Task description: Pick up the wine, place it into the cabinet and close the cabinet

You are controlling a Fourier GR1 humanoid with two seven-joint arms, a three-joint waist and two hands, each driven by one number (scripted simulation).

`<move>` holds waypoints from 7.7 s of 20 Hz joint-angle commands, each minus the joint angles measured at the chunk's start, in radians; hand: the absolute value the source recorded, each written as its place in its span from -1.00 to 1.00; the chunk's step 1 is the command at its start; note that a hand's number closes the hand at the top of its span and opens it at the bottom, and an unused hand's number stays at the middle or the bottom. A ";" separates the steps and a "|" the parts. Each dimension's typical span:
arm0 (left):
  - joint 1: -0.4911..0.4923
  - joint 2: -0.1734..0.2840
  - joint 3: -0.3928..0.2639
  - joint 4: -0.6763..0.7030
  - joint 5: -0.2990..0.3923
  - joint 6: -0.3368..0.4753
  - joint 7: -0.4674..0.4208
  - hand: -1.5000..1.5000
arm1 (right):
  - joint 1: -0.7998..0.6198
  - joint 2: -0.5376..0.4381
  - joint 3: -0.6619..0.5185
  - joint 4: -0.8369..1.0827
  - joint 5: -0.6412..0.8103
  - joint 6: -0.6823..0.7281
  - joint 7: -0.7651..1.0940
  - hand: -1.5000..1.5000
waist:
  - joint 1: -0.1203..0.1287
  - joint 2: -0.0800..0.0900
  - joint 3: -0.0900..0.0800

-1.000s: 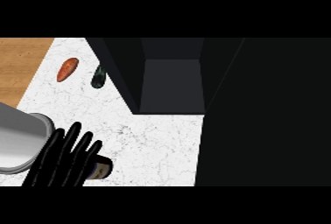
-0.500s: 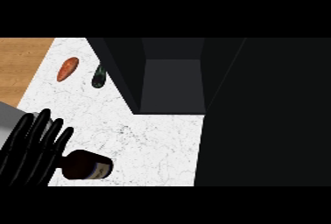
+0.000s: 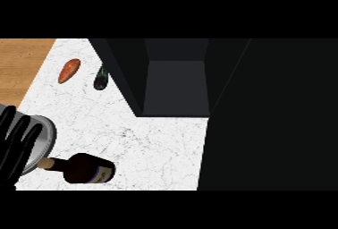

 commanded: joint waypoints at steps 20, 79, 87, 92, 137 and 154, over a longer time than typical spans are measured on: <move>0.124 -0.038 0.332 0.327 0.438 -0.393 -0.244 -1.00 | -0.022 -0.016 -0.020 -0.125 -0.044 0.016 0.107 -1.00 | -0.007 0.004 0.001; 0.000 -0.047 0.345 1.157 0.158 -0.650 -0.897 -1.00 | -0.099 -0.008 -0.084 -0.160 -0.076 0.027 0.201 -1.00 | -0.010 0.004 0.002; 0.010 -0.089 0.309 1.186 0.203 -0.696 -0.932 1.00 | -0.100 -0.004 -0.033 -0.174 -0.034 0.019 0.241 -1.00 | -0.009 0.003 0.002; -0.037 -0.092 0.248 1.212 0.160 -0.720 -0.965 1.00 | -0.031 0.045 0.009 -0.089 0.027 0.027 0.085 -1.00 | -0.009 0.004 0.002; -0.259 -0.093 0.042 0.688 0.119 -0.313 -0.648 1.00 | -0.020 0.045 -0.090 -0.093 -0.080 0.078 0.105 -1.00 | -0.012 0.004 0.002; -0.616 -0.093 -0.350 0.776 0.062 0.299 -0.543 1.00 | -0.087 0.027 -0.162 -0.118 -0.149 0.089 0.187 -1.00 | -0.018 0.004 0.002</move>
